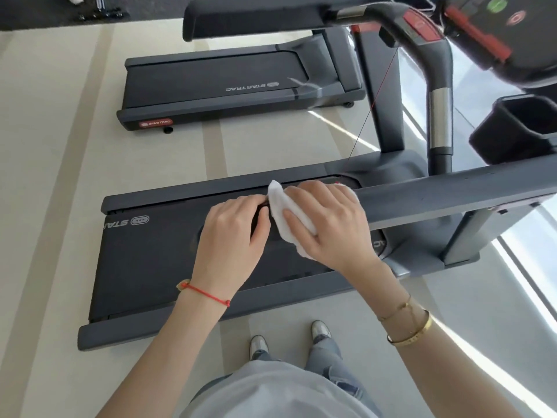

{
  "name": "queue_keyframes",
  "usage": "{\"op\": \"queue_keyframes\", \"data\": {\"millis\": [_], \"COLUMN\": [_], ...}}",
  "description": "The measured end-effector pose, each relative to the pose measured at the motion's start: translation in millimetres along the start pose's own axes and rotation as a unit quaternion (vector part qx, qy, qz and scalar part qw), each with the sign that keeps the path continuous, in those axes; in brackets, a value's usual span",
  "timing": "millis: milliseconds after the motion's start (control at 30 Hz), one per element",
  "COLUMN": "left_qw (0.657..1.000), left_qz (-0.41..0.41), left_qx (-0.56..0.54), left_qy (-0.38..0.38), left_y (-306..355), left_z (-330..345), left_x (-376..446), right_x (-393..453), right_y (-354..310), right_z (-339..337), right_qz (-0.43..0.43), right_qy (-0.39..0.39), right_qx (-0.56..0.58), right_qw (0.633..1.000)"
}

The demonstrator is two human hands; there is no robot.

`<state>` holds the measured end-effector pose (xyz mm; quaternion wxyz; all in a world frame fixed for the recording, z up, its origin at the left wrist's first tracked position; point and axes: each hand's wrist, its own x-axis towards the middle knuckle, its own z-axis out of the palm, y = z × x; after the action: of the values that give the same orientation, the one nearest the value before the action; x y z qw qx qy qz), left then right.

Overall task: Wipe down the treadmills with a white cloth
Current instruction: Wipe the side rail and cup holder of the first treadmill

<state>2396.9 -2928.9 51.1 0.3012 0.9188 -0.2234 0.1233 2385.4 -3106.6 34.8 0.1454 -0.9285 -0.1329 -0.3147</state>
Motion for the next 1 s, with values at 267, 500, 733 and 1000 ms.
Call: {"op": "queue_keyframes", "data": {"millis": [267, 500, 733, 1000], "left_qw": [0.999, 0.998, 0.992, 0.990], "left_qz": [-0.009, -0.027, -0.055, -0.054], "left_qx": [0.017, 0.037, 0.081, 0.099], "left_qy": [0.027, 0.037, 0.073, 0.090], "left_y": [53, 100, 114, 113], "left_z": [42, 81, 95, 98], "left_x": [17, 34, 39, 39], "right_x": [-24, -3, -7, -24], "right_y": [107, 162, 155, 204], "right_z": [-49, -83, -78, -96], "right_qz": [0.045, 0.113, -0.036, 0.013], "right_qy": [0.008, -0.202, -0.180, -0.105], "right_qx": [-0.036, -0.025, 0.002, -0.022], "right_qw": [0.998, 0.972, 0.983, 0.994]}}
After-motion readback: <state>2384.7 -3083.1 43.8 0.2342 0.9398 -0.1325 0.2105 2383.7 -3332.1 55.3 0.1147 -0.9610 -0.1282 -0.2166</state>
